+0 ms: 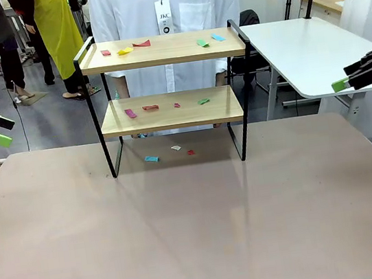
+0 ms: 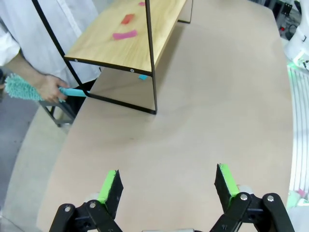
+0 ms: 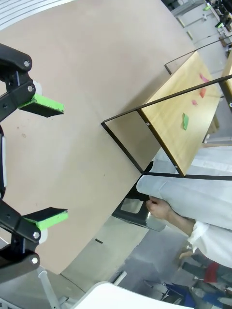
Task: Clean the shelf.
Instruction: Pick up the Duster handed by the human.
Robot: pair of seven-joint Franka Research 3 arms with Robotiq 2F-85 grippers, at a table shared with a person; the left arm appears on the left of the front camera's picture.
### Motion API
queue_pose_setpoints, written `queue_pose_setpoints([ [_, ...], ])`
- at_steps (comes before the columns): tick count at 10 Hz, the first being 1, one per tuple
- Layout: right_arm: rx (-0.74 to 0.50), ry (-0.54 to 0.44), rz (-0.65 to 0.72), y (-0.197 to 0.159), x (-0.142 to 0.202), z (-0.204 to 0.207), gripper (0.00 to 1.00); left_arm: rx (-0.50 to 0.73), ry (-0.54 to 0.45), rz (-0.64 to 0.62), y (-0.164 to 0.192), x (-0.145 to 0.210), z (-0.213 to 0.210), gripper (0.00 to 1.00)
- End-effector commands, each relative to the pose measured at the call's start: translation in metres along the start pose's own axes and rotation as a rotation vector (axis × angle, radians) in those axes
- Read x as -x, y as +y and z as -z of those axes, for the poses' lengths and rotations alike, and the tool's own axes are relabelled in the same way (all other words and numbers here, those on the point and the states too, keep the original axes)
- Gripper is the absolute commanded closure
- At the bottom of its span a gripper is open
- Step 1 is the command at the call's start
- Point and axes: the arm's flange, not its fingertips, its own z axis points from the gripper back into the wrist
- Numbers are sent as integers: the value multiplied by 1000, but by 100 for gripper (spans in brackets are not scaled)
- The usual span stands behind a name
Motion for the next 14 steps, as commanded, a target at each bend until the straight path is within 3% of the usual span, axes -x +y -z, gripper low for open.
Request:
queue_pose_setpoints([
  [1,5,8,-5,2,-2,-1,0,9,-4,-11,-5,-6,-3,0],
  [2,0,0,0,0,0,0,0,9,-4,-11,-5,-6,-3,0],
  [3,-5,-17,-1,-29,-5,1,0,3,7,3,-2,-3,0,0],
  [5,-64,-97,-29,-78,3,7,0,48,-107,-15,27,10,-7,0],
  [7,-112,-153,-90,-100,14,11,0,111,-237,16,48,24,-11,0],
  [10,-122,-231,-95,-135,31,15,0,69,-356,97,67,35,-21,0],
  [14,-118,-320,-70,-161,43,5,0,44,-384,92,83,43,-28,0],
])
